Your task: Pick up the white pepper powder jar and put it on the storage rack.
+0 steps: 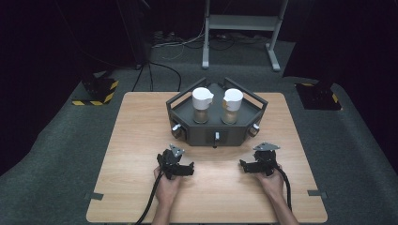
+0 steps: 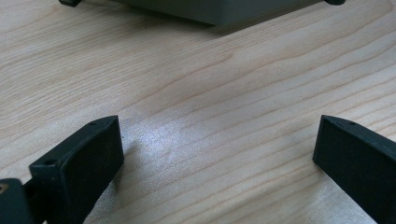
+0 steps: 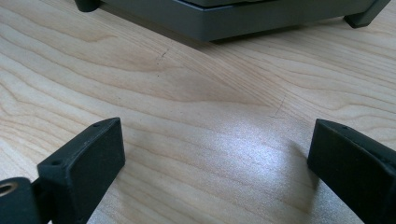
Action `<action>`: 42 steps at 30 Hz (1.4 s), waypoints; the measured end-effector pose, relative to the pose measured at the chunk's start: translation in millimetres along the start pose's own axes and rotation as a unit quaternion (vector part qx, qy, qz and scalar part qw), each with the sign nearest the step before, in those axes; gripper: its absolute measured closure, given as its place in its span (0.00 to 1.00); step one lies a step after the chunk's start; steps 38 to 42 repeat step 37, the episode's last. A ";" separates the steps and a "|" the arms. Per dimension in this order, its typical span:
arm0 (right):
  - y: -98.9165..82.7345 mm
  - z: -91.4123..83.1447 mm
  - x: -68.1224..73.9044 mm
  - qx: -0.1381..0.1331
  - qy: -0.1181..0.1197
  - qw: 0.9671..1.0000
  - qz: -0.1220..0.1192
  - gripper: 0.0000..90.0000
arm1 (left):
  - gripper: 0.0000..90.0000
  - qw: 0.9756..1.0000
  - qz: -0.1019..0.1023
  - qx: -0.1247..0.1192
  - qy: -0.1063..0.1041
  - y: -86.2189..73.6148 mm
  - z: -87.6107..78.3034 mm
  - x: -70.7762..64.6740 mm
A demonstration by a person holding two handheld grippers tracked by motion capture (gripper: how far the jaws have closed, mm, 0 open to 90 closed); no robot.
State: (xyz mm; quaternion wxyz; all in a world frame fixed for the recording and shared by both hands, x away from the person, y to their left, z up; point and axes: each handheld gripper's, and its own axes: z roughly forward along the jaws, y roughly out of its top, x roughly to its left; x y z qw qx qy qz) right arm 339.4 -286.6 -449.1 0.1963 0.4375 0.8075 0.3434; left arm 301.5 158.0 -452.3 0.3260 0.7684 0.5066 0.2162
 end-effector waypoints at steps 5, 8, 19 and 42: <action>0.0 0.0 0.2 0.000 0.000 1.000 0.000 0.04 | 0.02 1.000 0.000 0.000 0.000 0.0 0.0 0.1; 0.0 0.0 0.2 0.000 0.000 1.000 0.001 0.04 | 0.01 1.000 0.003 0.001 -0.001 0.5 0.3 0.2; 0.0 0.1 0.3 0.000 -0.001 1.000 0.001 0.04 | 0.00 1.000 0.004 0.002 -0.001 0.7 0.4 -0.1; 0.1 0.1 0.5 0.000 -0.001 1.000 0.001 0.04 | 0.00 1.000 0.004 0.002 -0.001 0.8 0.4 0.0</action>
